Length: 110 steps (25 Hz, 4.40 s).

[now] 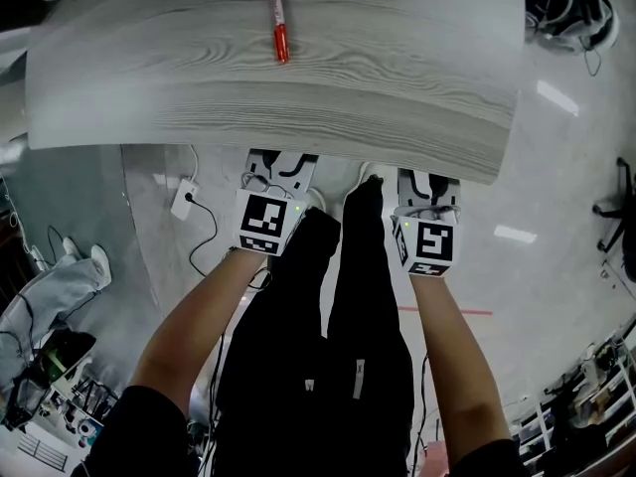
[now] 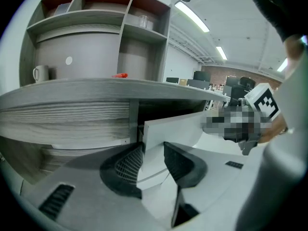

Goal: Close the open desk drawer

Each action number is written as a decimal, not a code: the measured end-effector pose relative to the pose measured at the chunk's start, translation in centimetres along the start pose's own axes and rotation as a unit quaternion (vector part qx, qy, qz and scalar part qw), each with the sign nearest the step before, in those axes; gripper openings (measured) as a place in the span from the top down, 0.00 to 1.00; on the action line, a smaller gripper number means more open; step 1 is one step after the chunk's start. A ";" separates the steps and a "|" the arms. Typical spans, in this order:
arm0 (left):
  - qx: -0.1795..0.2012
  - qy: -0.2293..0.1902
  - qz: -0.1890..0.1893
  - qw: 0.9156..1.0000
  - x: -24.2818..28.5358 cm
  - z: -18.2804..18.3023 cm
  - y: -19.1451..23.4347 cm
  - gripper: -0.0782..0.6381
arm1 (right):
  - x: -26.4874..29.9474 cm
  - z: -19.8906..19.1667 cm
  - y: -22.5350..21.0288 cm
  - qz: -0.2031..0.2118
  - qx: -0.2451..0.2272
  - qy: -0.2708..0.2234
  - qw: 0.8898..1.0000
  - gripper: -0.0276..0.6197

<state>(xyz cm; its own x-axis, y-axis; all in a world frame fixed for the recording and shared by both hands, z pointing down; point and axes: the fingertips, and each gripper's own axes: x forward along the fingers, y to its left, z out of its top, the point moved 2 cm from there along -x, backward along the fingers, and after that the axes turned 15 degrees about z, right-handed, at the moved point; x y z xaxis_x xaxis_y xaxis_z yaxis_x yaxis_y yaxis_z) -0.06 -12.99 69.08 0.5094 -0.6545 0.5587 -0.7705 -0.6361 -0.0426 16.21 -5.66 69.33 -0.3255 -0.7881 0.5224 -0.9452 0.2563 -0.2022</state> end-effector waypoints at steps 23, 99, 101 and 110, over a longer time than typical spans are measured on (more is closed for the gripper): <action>0.011 -0.017 -0.017 1.000 0.9 0.3 0.4 0.69 | 0.6 0.5 -1.0 -0.002 -0.003 -0.008 1.000 0.75; -0.093 -0.234 0.043 0.967 -29.4 37.5 -4.4 0.84 | -27.1 38.5 11.0 0.019 -0.071 -0.208 0.975 0.85; -0.086 -0.239 0.034 0.967 -29.4 37.9 -5.1 0.86 | -27.6 38.7 10.7 0.018 -0.077 -0.215 0.974 0.87; -0.062 -0.244 0.037 0.967 -29.4 38.2 -6.0 0.87 | -28.4 38.9 11.2 0.032 -0.092 -0.236 0.967 0.92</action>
<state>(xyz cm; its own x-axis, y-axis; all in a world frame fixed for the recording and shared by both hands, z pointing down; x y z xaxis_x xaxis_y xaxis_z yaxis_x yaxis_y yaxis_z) 4.18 -5.50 21.27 0.5489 -0.8299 0.0998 -0.8358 -0.5469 0.0489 15.83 -2.20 20.00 -0.3774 -0.9235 0.0691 -0.9259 0.3748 -0.0476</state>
